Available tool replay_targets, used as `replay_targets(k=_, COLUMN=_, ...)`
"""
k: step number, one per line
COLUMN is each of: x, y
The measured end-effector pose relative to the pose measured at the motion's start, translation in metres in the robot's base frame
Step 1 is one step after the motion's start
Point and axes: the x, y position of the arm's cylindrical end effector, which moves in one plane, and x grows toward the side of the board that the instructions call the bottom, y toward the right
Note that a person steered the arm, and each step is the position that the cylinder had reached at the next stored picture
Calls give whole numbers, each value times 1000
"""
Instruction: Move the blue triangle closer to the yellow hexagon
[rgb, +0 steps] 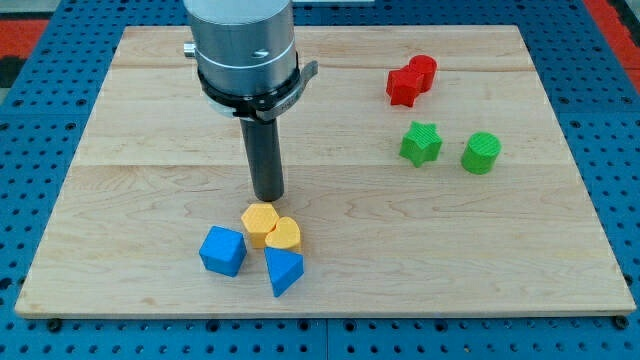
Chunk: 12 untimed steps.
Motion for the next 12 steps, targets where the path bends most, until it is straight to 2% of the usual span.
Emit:
replay_targets(k=2, x=10, y=-9)
replay_targets(k=4, x=53, y=28)
replay_targets(k=5, x=46, y=28)
replay_targets(k=6, x=46, y=65)
replay_targets(k=7, x=77, y=146)
replay_targets(k=8, x=131, y=157)
replay_targets(k=10, x=133, y=142)
replay_targets(k=11, x=132, y=94)
replay_targets(k=12, x=132, y=-2)
